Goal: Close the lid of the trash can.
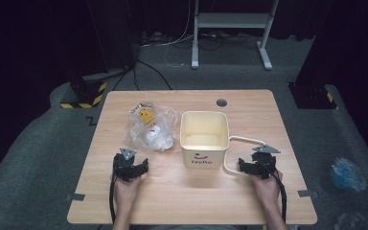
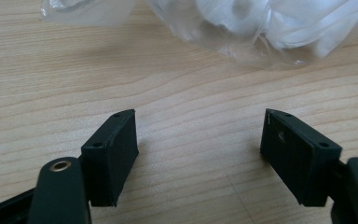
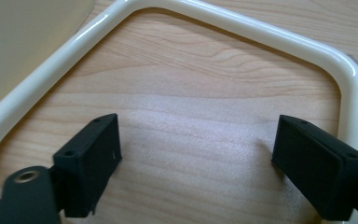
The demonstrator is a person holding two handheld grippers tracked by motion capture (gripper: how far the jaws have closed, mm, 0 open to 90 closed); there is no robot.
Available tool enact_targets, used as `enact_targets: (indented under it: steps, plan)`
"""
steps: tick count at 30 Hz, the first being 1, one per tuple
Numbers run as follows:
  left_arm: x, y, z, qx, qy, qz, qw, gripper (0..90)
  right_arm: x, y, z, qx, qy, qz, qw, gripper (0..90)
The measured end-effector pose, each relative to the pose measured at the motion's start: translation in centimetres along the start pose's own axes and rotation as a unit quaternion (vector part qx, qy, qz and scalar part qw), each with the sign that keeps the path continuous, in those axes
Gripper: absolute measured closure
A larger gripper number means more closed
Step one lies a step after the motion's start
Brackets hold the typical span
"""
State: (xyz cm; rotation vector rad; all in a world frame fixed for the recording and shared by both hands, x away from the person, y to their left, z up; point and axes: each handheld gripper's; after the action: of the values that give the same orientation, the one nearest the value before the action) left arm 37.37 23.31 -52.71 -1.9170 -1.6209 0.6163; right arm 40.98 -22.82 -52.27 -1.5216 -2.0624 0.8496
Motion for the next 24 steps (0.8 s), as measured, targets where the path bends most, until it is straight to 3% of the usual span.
enact_targets:
  steps: [3, 7, 11, 14, 20, 24]
  plan:
    - [0.0, 0.0, 0.0, 0.002, -0.001, 0.002, 1.0, 27.1, -0.4, -0.5, -0.1, -0.004, 0.003, -0.032, 0.9995, 16.9]
    - [0.0, 0.0, 0.0, 0.0, -0.002, 0.003, 1.0, 27.7, -1.2, -1.4, -0.7, -0.008, -0.017, -0.025, 0.9995, 17.9]
    - [0.0, 0.0, 0.0, -0.002, 0.002, 0.007, 1.0, 29.9, -2.4, -1.8, -0.8, -0.019, -0.01, -0.036, 0.9991, 17.9]
    - [0.0, 0.0, 0.0, -0.003, 0.002, 0.006, 1.0, 30.0, -3.2, -1.8, -1.0, -0.01, -0.002, -0.039, 0.9992, 17.6]
    - [0.0, 0.0, 0.0, -0.002, 0.001, 0.006, 1.0, 29.6, -4.6, -2.3, -1.7, -0.028, 0.003, -0.037, 0.9989, 30.5]
    - [0.0, 0.0, 0.0, -0.002, 0.002, 0.007, 1.0, 29.4, -5.1, -2.1, -2.1, -0.026, 0.005, -0.036, 0.999, 34.4]
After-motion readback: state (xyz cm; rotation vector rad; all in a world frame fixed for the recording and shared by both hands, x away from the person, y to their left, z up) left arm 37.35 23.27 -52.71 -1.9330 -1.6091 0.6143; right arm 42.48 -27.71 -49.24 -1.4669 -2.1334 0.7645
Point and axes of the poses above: each handheld gripper's, and its own axes: y roughly forward along the jaws, z roughly out of its underside, x roughly to its left
